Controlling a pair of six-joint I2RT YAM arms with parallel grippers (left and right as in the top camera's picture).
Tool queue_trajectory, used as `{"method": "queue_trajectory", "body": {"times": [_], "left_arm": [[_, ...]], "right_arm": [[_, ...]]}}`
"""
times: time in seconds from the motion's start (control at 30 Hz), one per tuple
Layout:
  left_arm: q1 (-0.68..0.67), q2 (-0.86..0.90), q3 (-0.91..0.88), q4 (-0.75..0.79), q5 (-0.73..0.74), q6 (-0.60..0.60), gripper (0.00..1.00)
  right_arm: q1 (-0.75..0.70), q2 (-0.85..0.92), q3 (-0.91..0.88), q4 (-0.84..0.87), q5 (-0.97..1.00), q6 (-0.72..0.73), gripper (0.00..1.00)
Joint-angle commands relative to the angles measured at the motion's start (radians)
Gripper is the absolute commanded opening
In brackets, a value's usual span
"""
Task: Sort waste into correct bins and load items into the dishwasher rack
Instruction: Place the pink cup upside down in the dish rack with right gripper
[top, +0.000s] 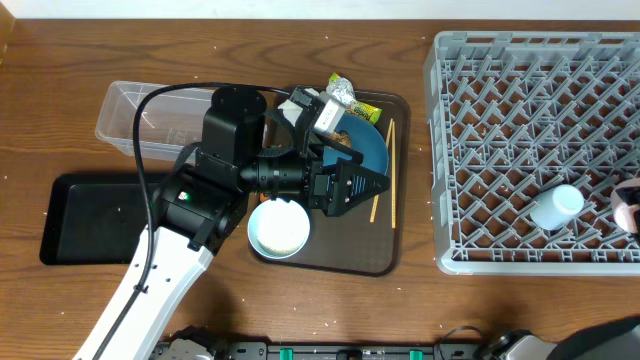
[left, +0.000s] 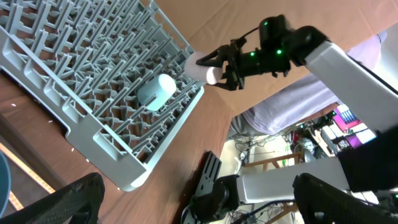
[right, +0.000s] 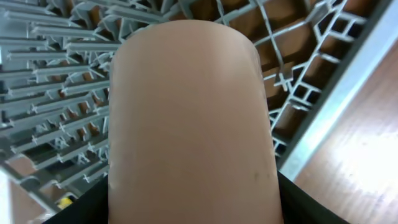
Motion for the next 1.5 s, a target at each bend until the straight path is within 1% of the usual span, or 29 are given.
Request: {"method": "queue_trajectory", "body": {"times": [0.0,0.2,0.27,0.33,0.37,0.43,0.5,0.57,0.67,0.73,0.8,0.87,0.97,1.03,1.07,1.2,1.27,1.3,1.37,1.47], "left_arm": [[0.002,-0.011,0.006,-0.002,0.013,-0.009,0.98],[0.002,-0.011,0.005,-0.002,0.013,-0.009,0.98],[0.002,-0.011,0.006,-0.002,0.013,-0.009,0.98],[0.002,-0.011,0.005,-0.002,0.013,-0.009,0.98],[0.002,-0.011,0.005,-0.002,0.013,-0.009,0.98],[0.002,-0.011,0.005,-0.002,0.013,-0.009,0.98],[0.002,-0.011,0.005,-0.002,0.012,-0.008,0.98],[0.002,-0.011,0.005,-0.01,-0.018,-0.008,0.98],[0.002,-0.012,0.005,-0.071,-0.128,0.008,0.98],[0.002,-0.012,0.005,-0.116,-0.179,0.028,0.98],[0.002,-0.013,0.006,-0.155,-0.224,0.04,0.98],[0.002,-0.018,0.006,-0.199,-0.304,0.04,0.98],[0.002,-0.026,0.006,-0.29,-0.518,0.037,0.98],[0.002,-0.025,0.006,-0.341,-0.662,0.038,0.98],[0.002,-0.024,0.005,-0.362,-0.735,0.041,0.98],[0.002,-0.024,0.005,-0.365,-0.763,0.041,0.98],[0.002,-0.023,0.005,-0.367,-0.78,0.044,0.98],[0.002,-0.021,0.005,-0.372,-0.791,0.045,0.98],[0.002,-0.016,0.005,-0.389,-0.834,0.044,0.98],[0.002,0.003,0.005,-0.407,-0.919,0.048,0.98]], "right_arm": [[-0.043,0.068,0.001,0.002,-0.112,0.034,0.55],[-0.056,0.139,0.001,0.033,-0.108,0.061,0.56],[-0.062,0.153,0.001,0.042,-0.109,0.065,0.61],[-0.067,0.156,0.001,0.042,-0.113,0.072,0.74],[-0.07,0.155,0.001,0.042,-0.114,0.078,0.77],[-0.077,0.147,0.003,0.046,-0.145,0.082,0.8],[-0.084,0.128,0.006,0.063,-0.214,0.068,0.79],[-0.084,0.1,0.014,0.066,-0.256,0.043,0.8],[-0.073,0.035,0.034,0.064,-0.346,-0.003,0.84],[-0.056,-0.014,0.048,0.057,-0.405,-0.035,0.85],[-0.021,-0.079,0.061,0.058,-0.47,-0.081,0.87],[0.036,-0.156,0.068,0.058,-0.505,-0.121,0.88],[0.149,-0.262,0.069,0.066,-0.474,-0.194,0.89],[0.255,-0.319,0.069,0.061,-0.394,-0.218,0.91],[0.344,-0.351,0.069,0.053,-0.371,-0.25,0.92],[0.523,-0.389,0.069,0.01,-0.357,-0.332,0.93],[0.59,-0.397,0.068,-0.025,-0.278,-0.329,0.95],[0.614,-0.398,0.068,-0.034,-0.22,-0.319,0.99],[0.65,-0.395,0.067,-0.036,-0.106,-0.278,0.99],[0.665,-0.382,0.067,-0.032,-0.085,-0.266,0.99]]}}
